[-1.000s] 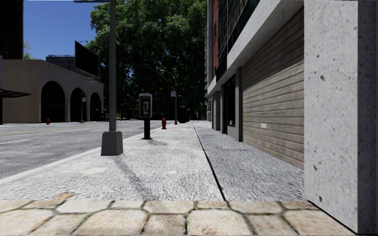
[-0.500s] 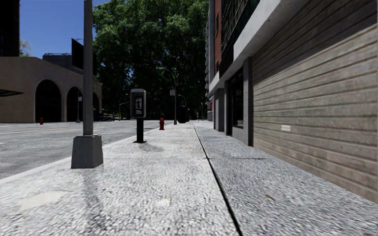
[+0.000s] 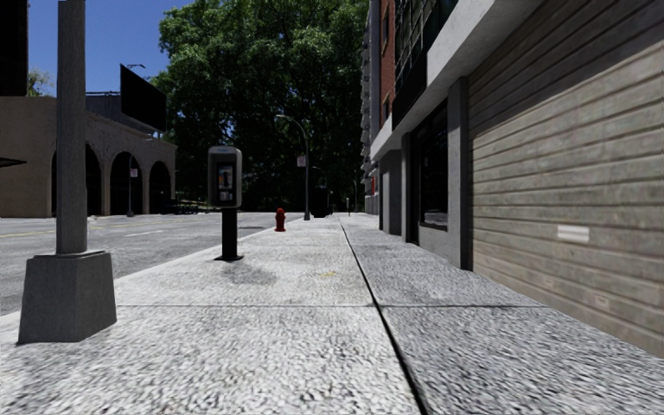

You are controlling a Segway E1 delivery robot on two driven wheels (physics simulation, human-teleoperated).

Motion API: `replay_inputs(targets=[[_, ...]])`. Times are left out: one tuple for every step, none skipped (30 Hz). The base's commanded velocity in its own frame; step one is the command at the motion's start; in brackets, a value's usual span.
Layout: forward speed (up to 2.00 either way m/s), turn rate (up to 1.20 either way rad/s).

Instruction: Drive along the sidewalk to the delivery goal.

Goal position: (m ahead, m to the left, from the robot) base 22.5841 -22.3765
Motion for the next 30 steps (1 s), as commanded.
replay_inputs(targets=[[2.00, -0.04], [2.00, -0.04], [2.00, -0.07], [2.00, -0.09], [2.00, -0.18], [2.00, -0.34], [2.00, -0.39], [2.00, -0.04], [2.00, 0.00], [2.00, 0.00], [2.00, 0.00], [2.00, 0.00], [2.00, 0.00], [2.00, 0.00], [2.00, 0.00], [2.00, 0.00], [2.00, 0.00], [2.00, 0.00], [2.00, 0.00], [2.00, 0.00], [2.00, 0.00], [2.00, 0.00], [2.00, 0.00], [2.00, 0.00], [2.00, 0.00], [2.00, 0.00], [2.00, 0.00], [2.00, 0.00], [2.00, 0.00], [2.00, 0.00]])
